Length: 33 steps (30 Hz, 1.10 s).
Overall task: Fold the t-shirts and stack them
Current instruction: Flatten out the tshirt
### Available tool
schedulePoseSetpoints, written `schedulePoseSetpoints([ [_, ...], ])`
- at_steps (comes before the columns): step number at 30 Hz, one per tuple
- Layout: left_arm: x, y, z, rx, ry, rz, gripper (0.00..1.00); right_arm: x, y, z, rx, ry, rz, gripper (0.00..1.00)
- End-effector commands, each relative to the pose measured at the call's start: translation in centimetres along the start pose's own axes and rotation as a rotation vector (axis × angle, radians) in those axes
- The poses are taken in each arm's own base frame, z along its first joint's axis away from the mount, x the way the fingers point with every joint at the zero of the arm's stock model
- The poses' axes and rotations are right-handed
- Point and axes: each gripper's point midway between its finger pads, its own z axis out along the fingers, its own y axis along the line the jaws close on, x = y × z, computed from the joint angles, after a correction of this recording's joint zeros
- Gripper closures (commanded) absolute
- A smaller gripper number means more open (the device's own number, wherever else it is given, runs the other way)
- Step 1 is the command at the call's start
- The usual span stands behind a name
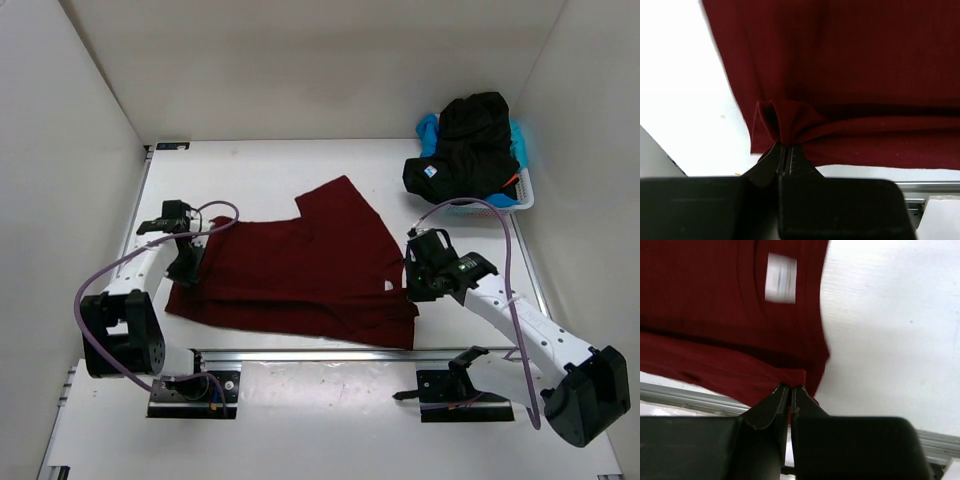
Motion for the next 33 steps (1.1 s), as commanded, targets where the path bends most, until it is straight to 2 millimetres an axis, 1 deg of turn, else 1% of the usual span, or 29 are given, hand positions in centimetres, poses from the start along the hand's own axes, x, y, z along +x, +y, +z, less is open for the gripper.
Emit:
schedulePoseSetpoints([
  [1, -0.3, 1.1, 0.1, -0.042, 0.026, 0.009, 1.0, -2.0, 1.1, 0.4, -0.051, -0.038, -0.004, 1.0],
  [2, -1.0, 1.3, 0.4, -0.044, 0.034, 0.007, 1.0, -2.8, 0.8, 0.9, -0.041, -0.04, -0.018, 1.0],
  [3, -1.5, 1.1, 0.5, -0.04, 0.038, 0.016, 1.0, -5.1, 1.3, 0.7, -0.059, -0.101, -0.03, 1.0],
  [4, -3.9, 1.6, 0.3, -0.042, 0.017, 0.011, 1.0, -8.9, 1.4, 0.3, -0.065, -0.177, -0.047, 1.0],
  [5, -7.6, 2.2, -0.4, -0.034, -0.018, 0.006, 1.0, -10.5, 1.2, 1.5, -0.056, -0.167, -0.094, 1.0],
  [6, -9.5, 1.9, 0.6, -0.004, 0.008, -0.002, 1.0, -16.8, 0.8, -0.9, -0.033, -0.309, -0.111, 1.0],
  [7, -15.3, 3.7, -3.2, -0.032, -0.116, -0.03, 1.0, -23.4, 0.3, -3.2, 0.004, -0.412, -0.103, 1.0],
  [8, -21.7, 5.5, -7.1, -0.044, -0.236, -0.077, 1.0, -26.5, -1.5, -1.6, 0.092, -0.397, -0.124, 1.0],
  [9, -27.9, 7.8, -12.7, -0.077, -0.441, -0.113, 1.0, -33.7, -1.2, -8.4, 0.13, -0.591, -0.107, 0.99],
  [10, -30.1, 8.9, -16.0, -0.169, -0.548, -0.075, 1.0, -39.4, -1.6, -13.5, 0.134, -0.762, -0.057, 1.0],
  [11, -33.0, 9.6, -22.4, -0.326, -0.741, -0.074, 1.0, -42.1, -2.1, -15.2, 0.108, -0.845, -0.012, 1.0],
  [12, -33.1, 9.9, -27.7, -0.457, -0.844, -0.061, 1.0, -44.5, -2.0, -21.6, 0.125, -1.013, 0.003, 1.0],
  [13, -34.3, 9.7, -30.6, -0.509, -0.952, -0.052, 1.0, -45.8, -2.1, -26.1, 0.196, -1.141, -0.007, 1.0],
  [14, -33.8, 9.7, -34.7, -0.53, -1.093, -0.073, 1.0, -45.7, -1.8, -28.3, 0.207, -1.194, 0.002, 1.0],
  [15, -32.4, 9.5, -37.3, -0.548, -1.205, -0.1, 1.0, -45.3, -2.0, -30.3, 0.219, -1.236, 0.027, 1.0],
  [17, -29.9, 8.4, -38.5, -0.574, -1.301, -0.099, 1.0, -43.2, -2.2, -31.8, 0.237, -1.225, 0.042, 1.0],
  [18, -28.7, 7.2, -37.7, -0.566, -1.298, -0.065, 1.0, -42.0, -2.2, -31.2, 0.243, -1.194, 0.034, 1.0],
  [19, -28.4, 6.2, -36.9, -0.559, -1.28, -0.044, 1.0, -41.0, -1.1, -28.3, 0.252, -1.122, -0.025, 1.0],
  [20, -27.6, 5.2, -34.5, -0.537, -1.224, -0.013, 1.0, -39.3, -0.4, -26.2, 0.269, -1.078, -0.068, 1.0],
  [21, -26.8, 4.3, -32.0, -0.51, -1.173, 0.014, 1.0, -37.4, -0.9, -27.2, 0.299, -1.099, -0.073, 1.0],
  [22, -26.4, 4.0, -30.4, -0.49, -1.143, 0.011, 1.0, -36.0, 0.2, -23.2, 0.309, -1.058, -0.122, 0.99],
  [23, -25.3, 3.7, -27.8, -0.457, -1.083, 0.023, 1.0, -33.5, 0.6, -21.5, 0.291, -1.046, -0.133, 1.0],
  [24, -24.4, 3.3, -25.5, -0.436, -1.03, 0.033, 1.0, -31.7, 0.2, -21.3, 0.271, -1.031, -0.084, 1.0],
  [26, -22.7, 2.5, -21.8, -0.375, -0.951, 0.049, 1.0, -27.7, -0.2, -15.9, 0.205, -0.889, -0.031, 1.0],
  [28, -20.1, 1.1, -16.9, -0.302, -0.838, 0.103, 1.0, -23.6, -0.6, -12.9, 0.197, -0.796, -0.034, 1.0],
  [29, -19.5, 0.3, -15.8, -0.263, -0.819, 0.13, 1.0, -21.2, -1.1, -10.4, 0.2, -0.731, -0.029, 1.0],
  [30, -17.6, -0.4, -13.1, -0.242, -0.744, 0.156, 1.0, -18.8, -1.4, -8.9, 0.195, -0.677, -0.045, 1.0],
  [31, -15.7, -1.5, -10.6, -0.2, -0.681, 0.192, 1.0, -17.8, -1.0, -8.7, 0.158, -0.67, -0.018, 1.0],
  [33, -12.8, -1.9, -7.5, -0.164, -0.6, 0.199, 1.0, -12.9, -1.1, -5.2, 0.124, -0.542, -0.038, 1.0],
])
